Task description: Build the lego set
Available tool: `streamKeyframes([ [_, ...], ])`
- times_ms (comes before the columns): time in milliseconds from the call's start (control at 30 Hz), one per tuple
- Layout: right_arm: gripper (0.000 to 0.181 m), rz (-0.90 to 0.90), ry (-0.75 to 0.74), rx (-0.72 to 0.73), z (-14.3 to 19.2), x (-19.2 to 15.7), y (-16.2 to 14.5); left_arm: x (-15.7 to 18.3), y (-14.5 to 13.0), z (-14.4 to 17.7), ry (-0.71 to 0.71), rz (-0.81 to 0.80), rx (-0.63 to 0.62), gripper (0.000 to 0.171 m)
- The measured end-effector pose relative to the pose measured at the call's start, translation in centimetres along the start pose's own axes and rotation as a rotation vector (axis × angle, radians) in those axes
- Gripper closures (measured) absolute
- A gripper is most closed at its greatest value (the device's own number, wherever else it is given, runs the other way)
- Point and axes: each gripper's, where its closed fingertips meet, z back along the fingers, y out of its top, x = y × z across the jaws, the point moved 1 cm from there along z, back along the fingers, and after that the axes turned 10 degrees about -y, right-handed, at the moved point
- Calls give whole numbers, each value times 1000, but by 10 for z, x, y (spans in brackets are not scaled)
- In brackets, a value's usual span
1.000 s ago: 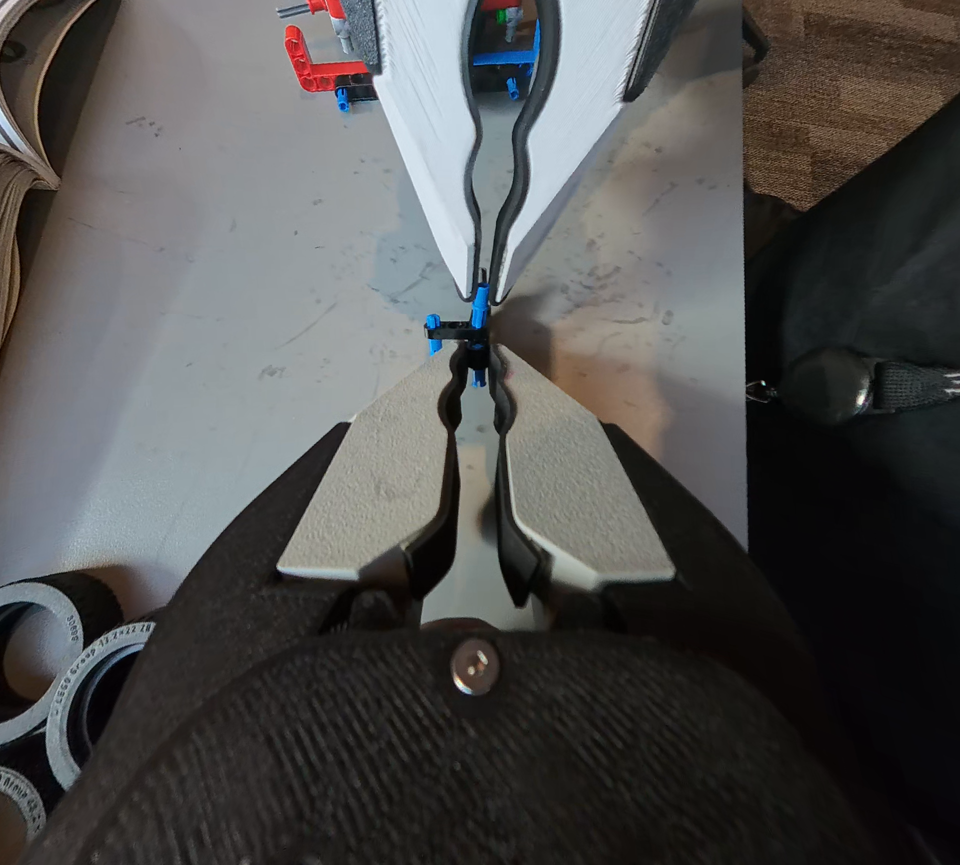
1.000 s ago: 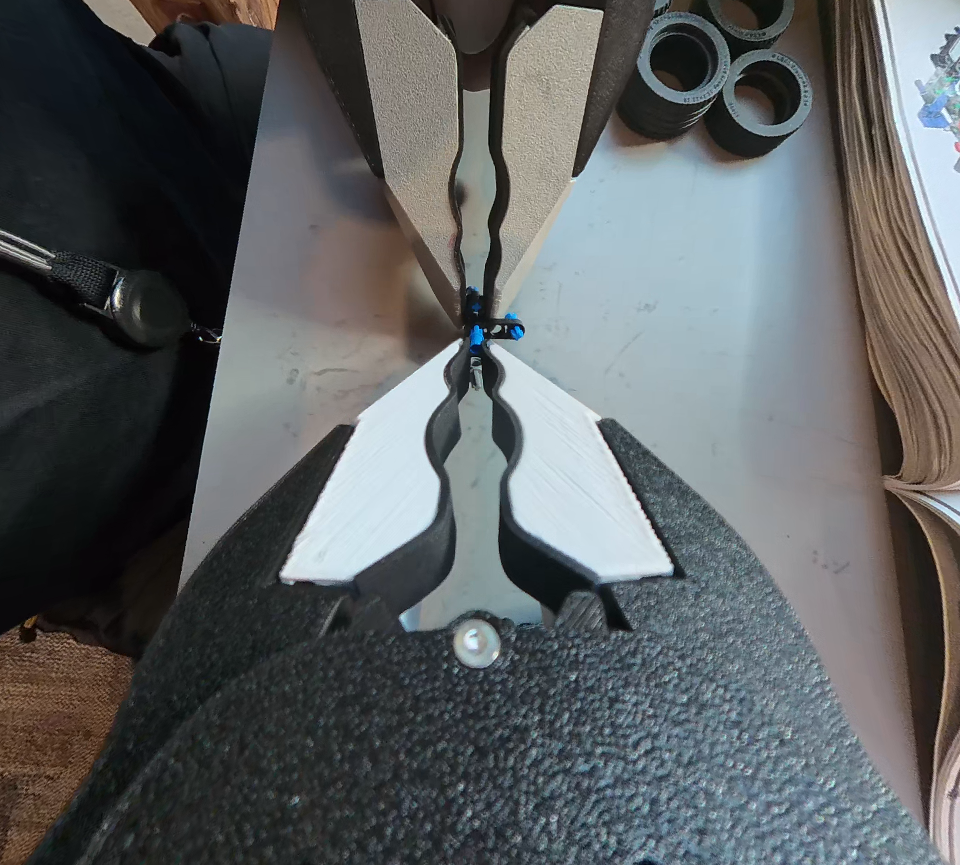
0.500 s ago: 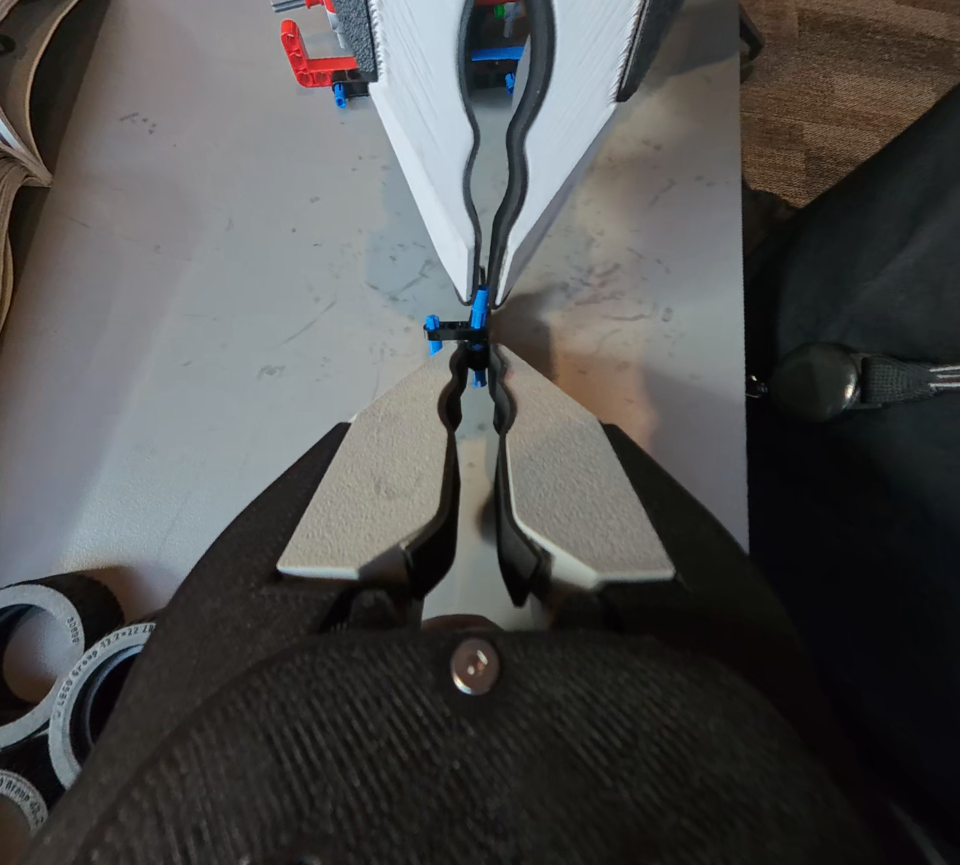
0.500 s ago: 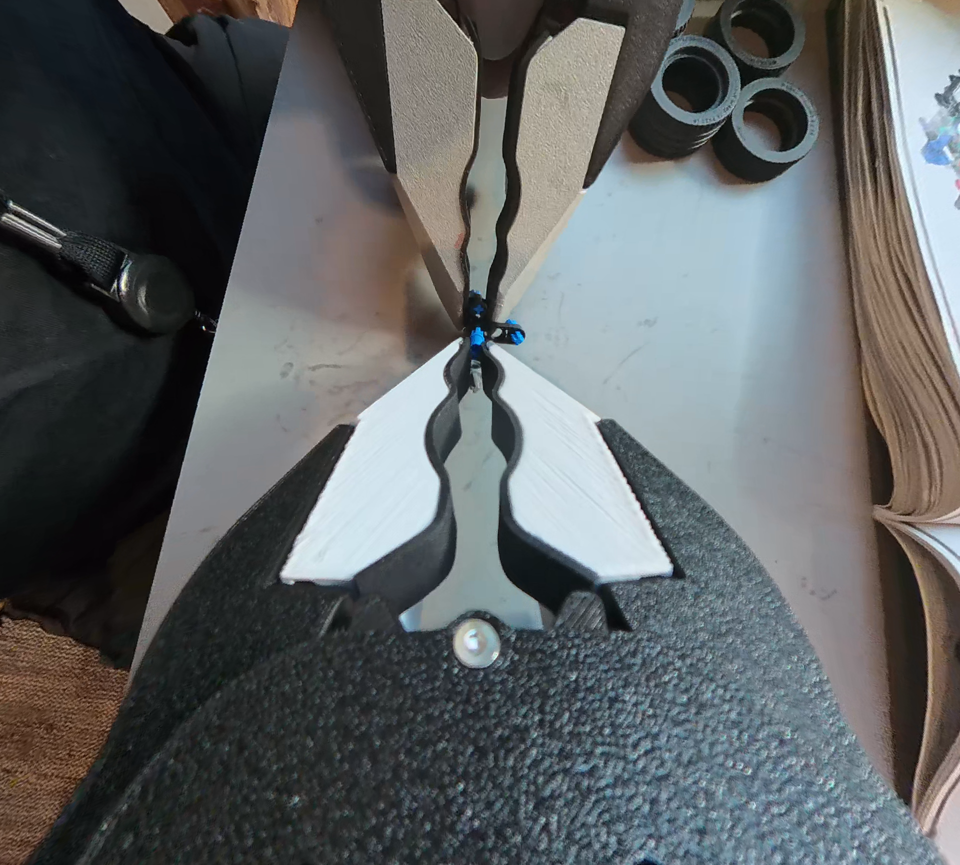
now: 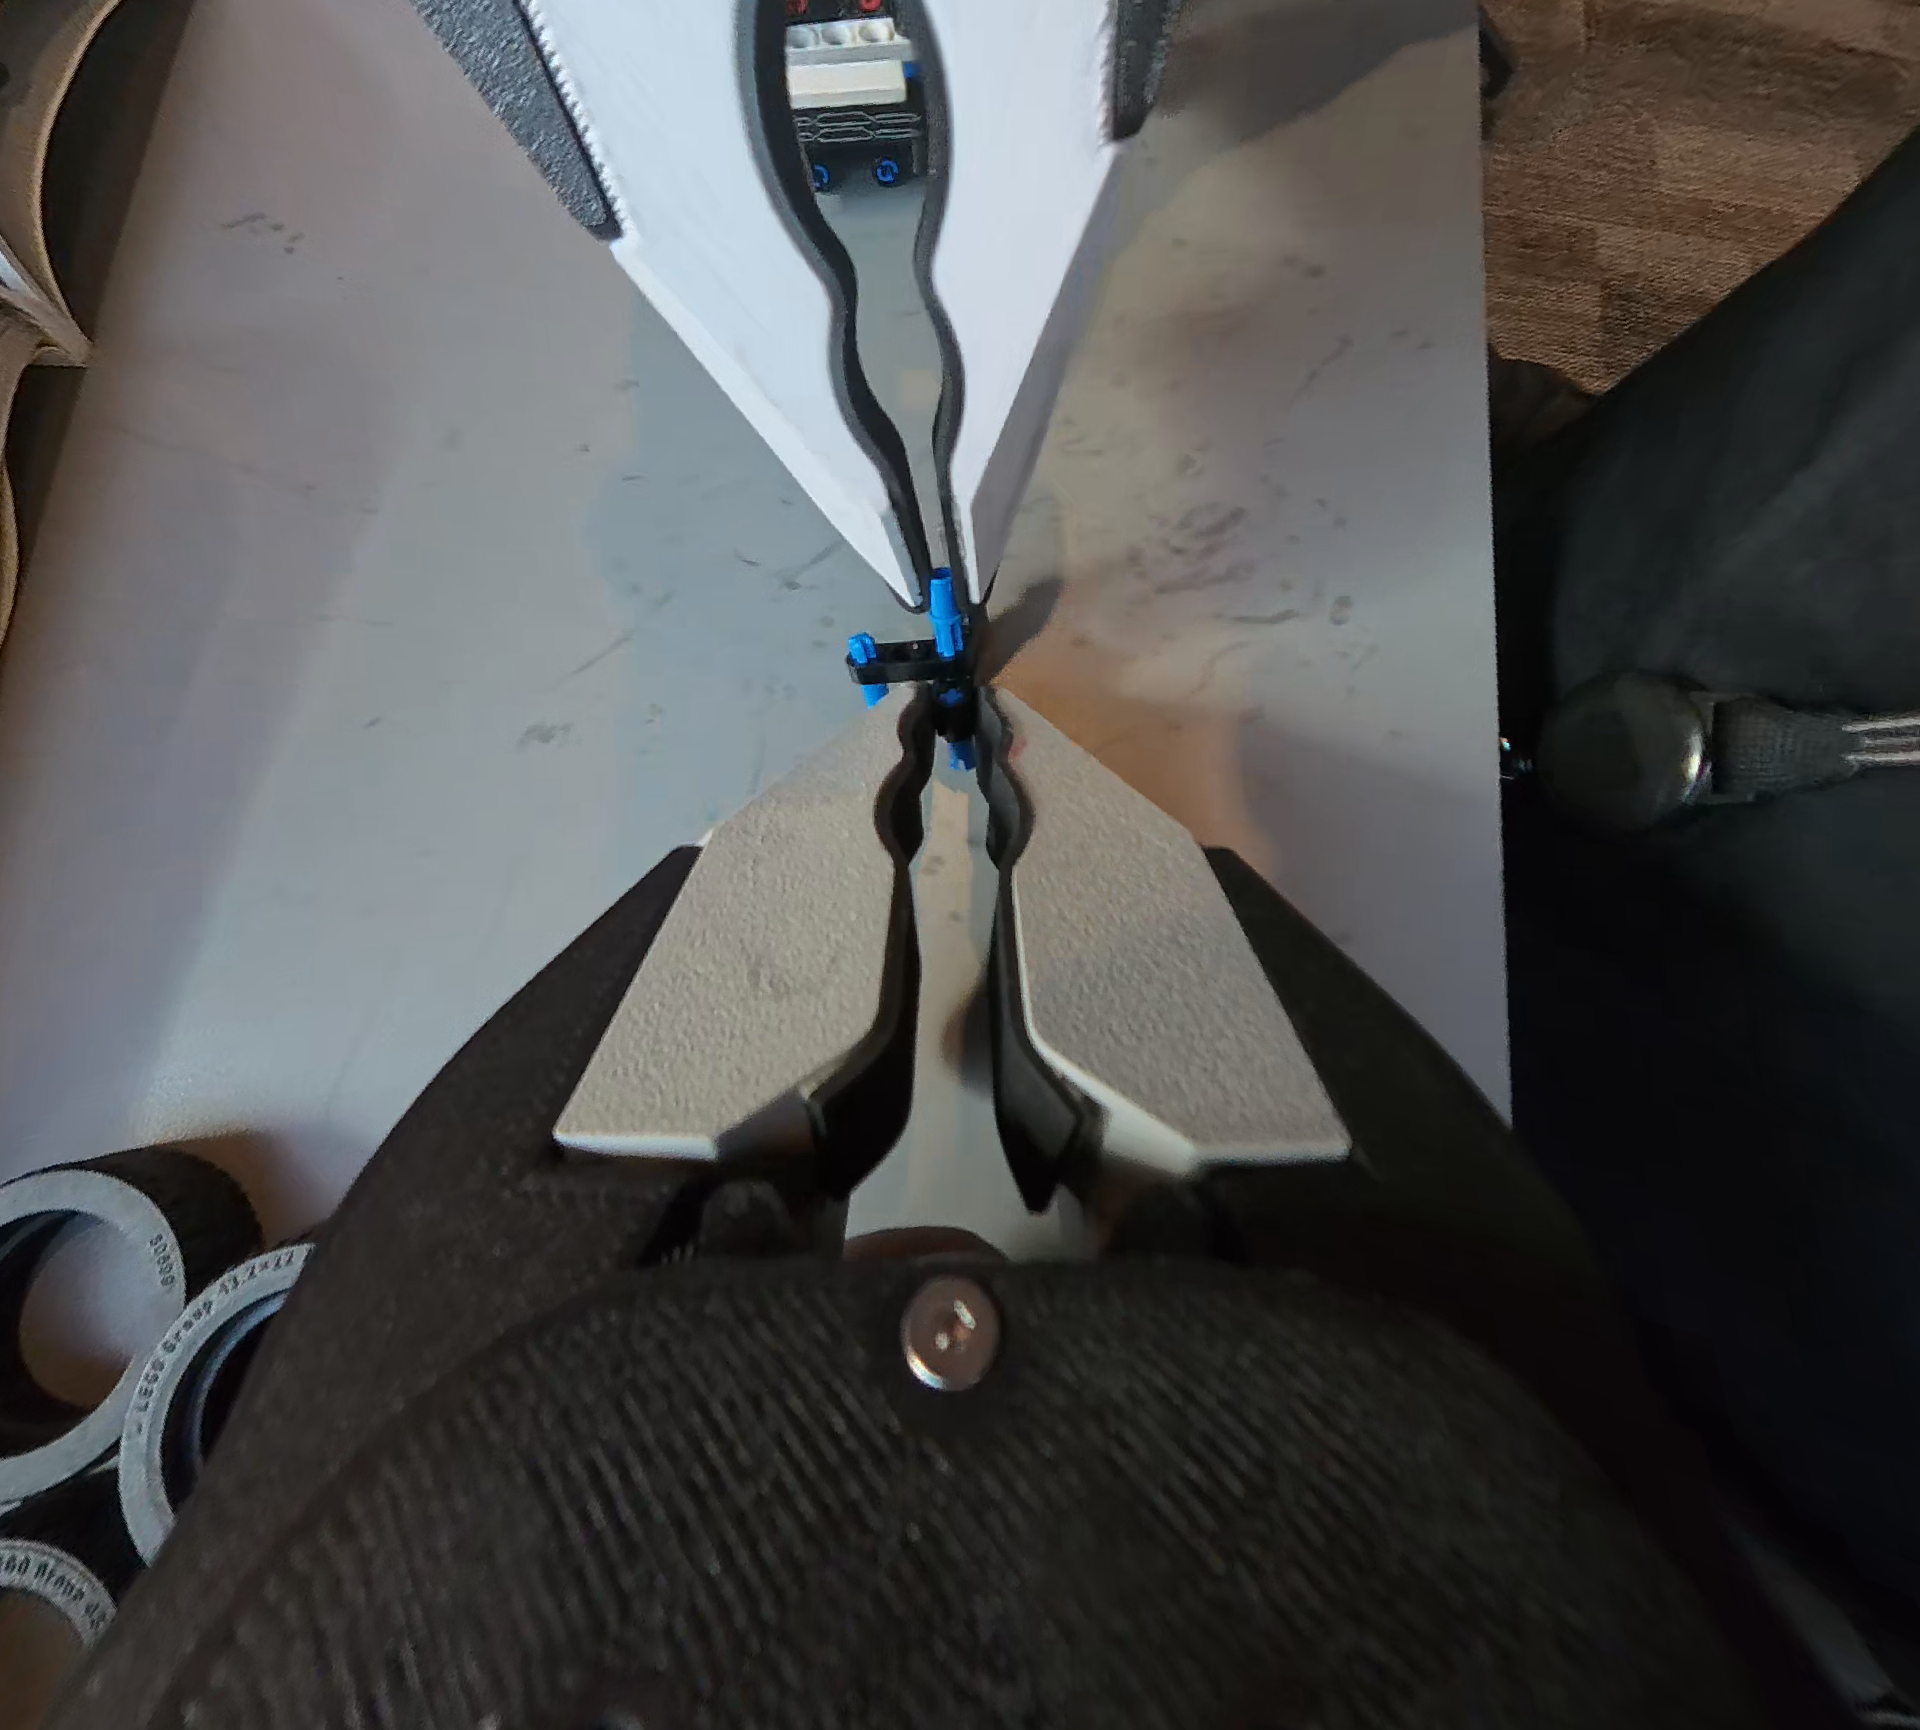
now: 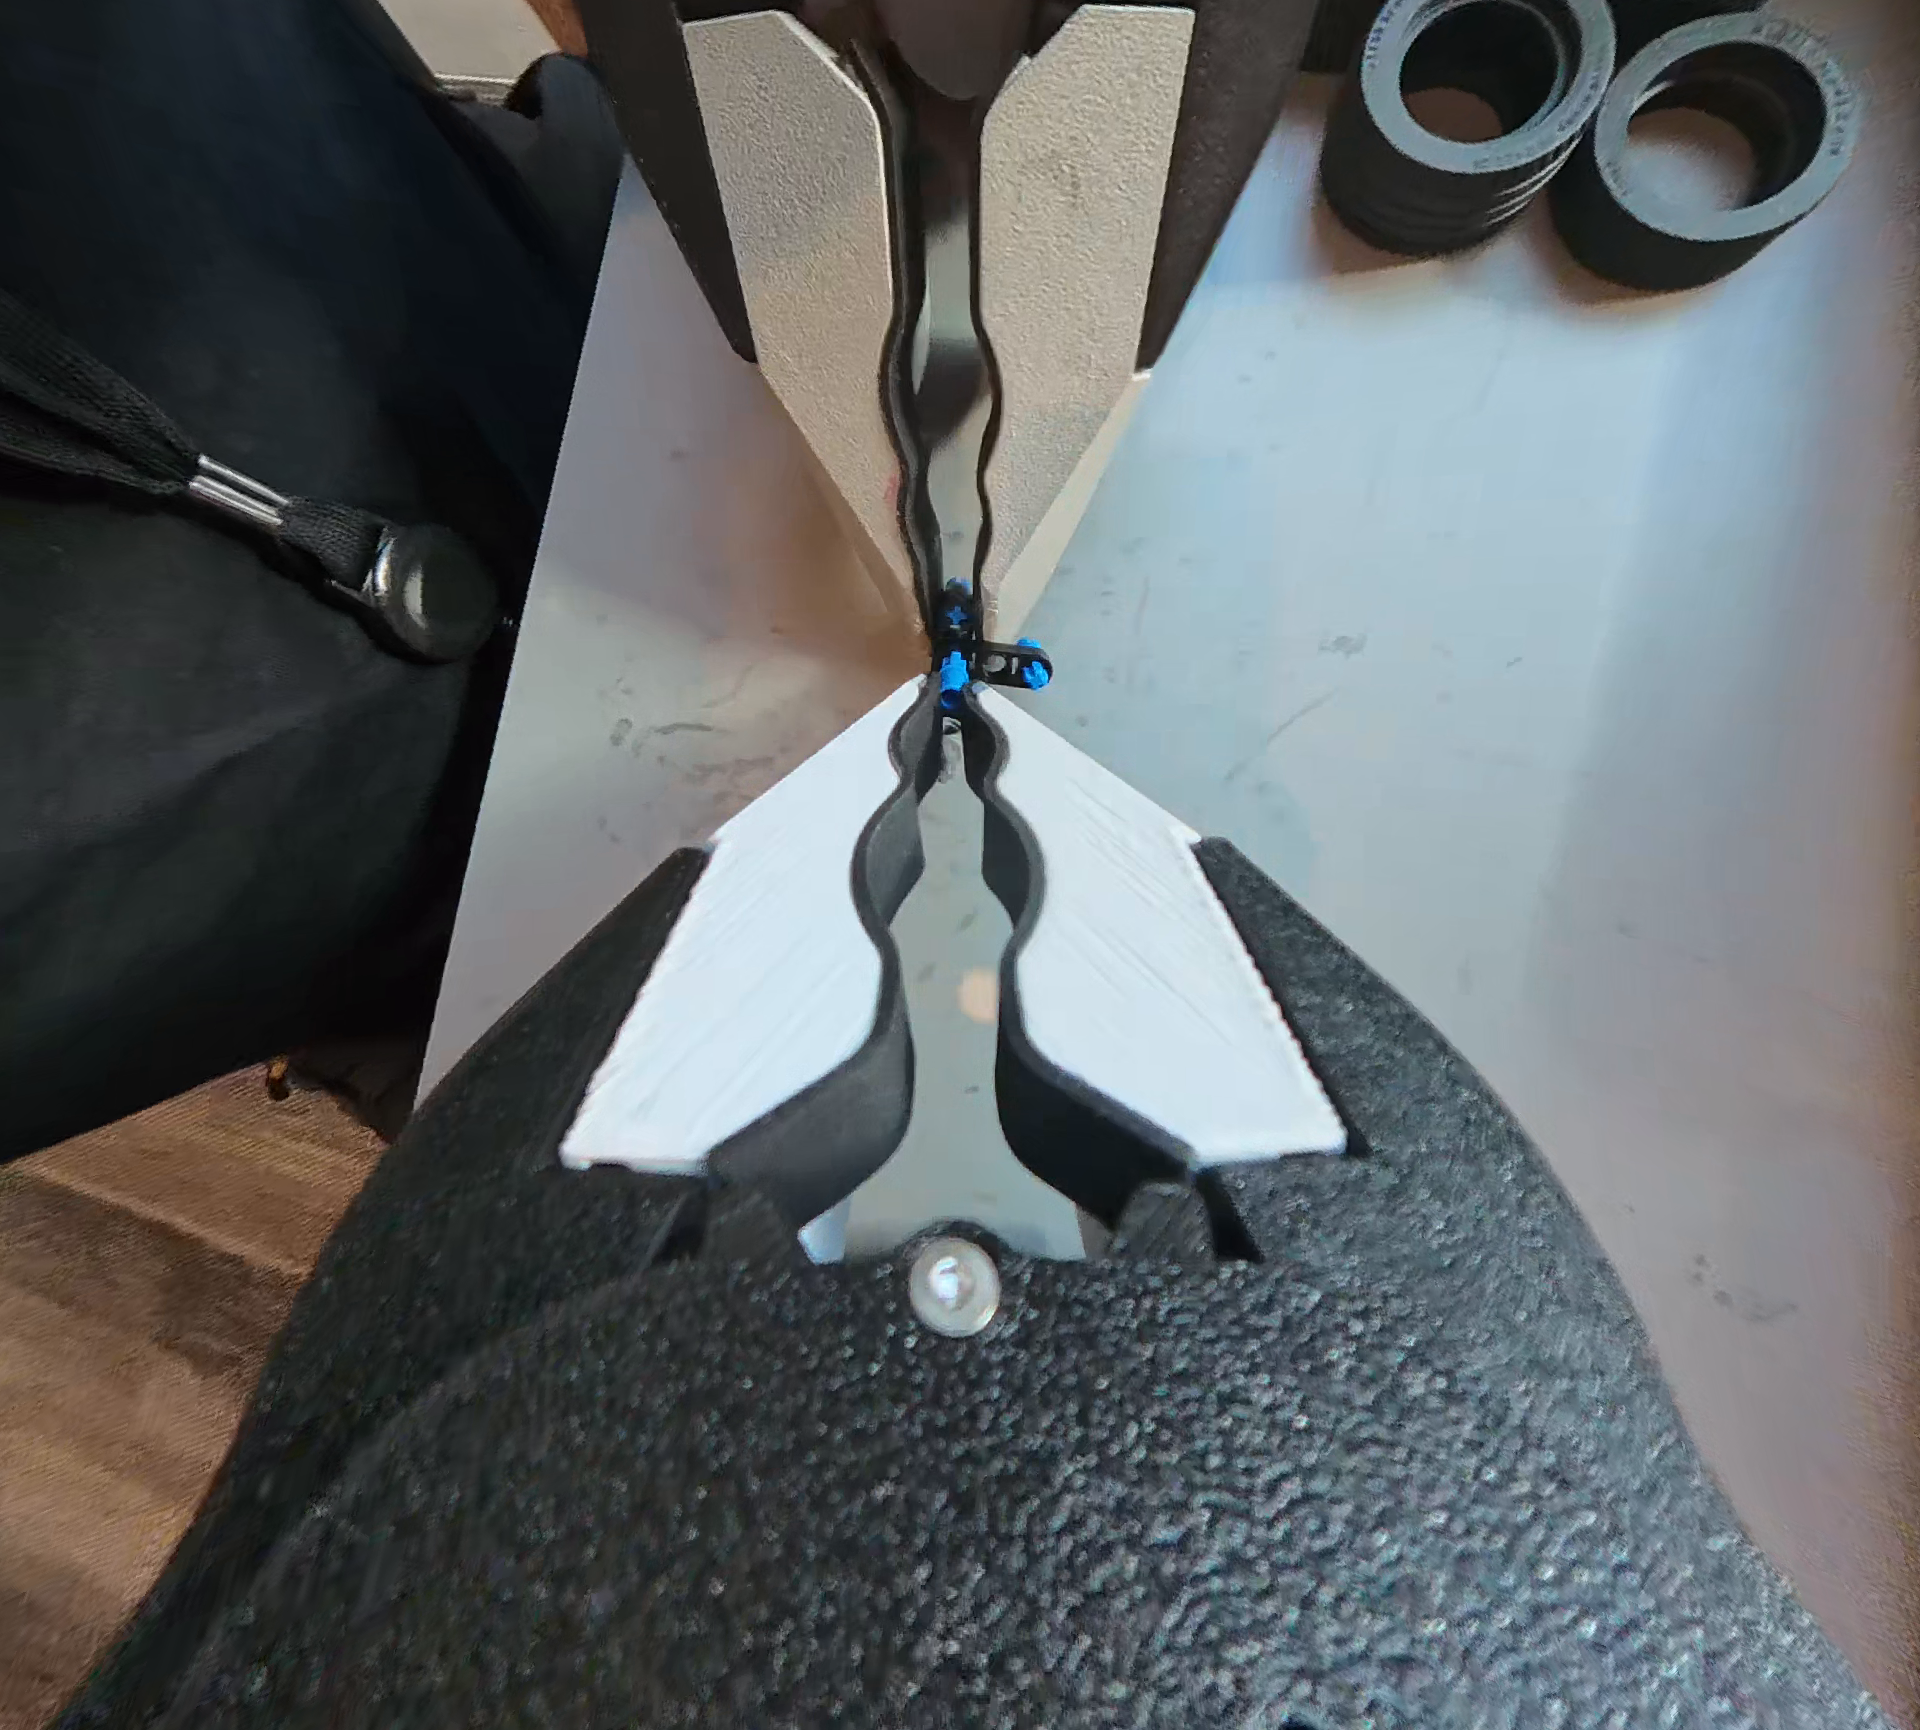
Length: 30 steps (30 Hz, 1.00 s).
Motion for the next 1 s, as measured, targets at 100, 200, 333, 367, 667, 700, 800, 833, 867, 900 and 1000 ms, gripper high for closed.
streamKeyframes([
  [100, 179, -26, 49, -11, 0, 1, 0, 0, 0, 0, -5, 8, 1, 167],
  [200, 179, -94, 117, -30, -1, 2, 0, 0, 0, 0, -3, 5, 1, 166],
  [333, 179, -82, 122, -55, -3, 4, 2, -2, -2, 0, -7, 27, -7, 166],
  [367, 179, -69, 120, -54, -3, 4, 3, -2, -3, 0, -12, 31, -8, 166],
  [667, 179, -54, 178, -119, -3, 1, 3, 0, -3, -1, -16, 15, -19, 166],
  [700, 179, -59, 182, -127, -4, 1, 5, 0, -3, -1, -18, 19, -18, 166],
  [800, 179, -34, 177, -157, -5, 1, 7, 0, -4, -1, -34, 37, -14, 166],
  [833, 179, -24, 170, -163, -5, 0, 6, 0, -4, -1, -33, 35, -14, 166],
  [867, 179, -13, 164, -162, -5, 0, 6, 0, -3, -1, -30, 31, -15, 166],
  [900, 179, -11, 156, -162, -4, 0, 6, 0, -4, -1, -30, 29, -16, 166],
  [1000, 179, 0, 135, -166, -4, -1, 6, 1, -4, -1, -36, 31, -16, 166],
])
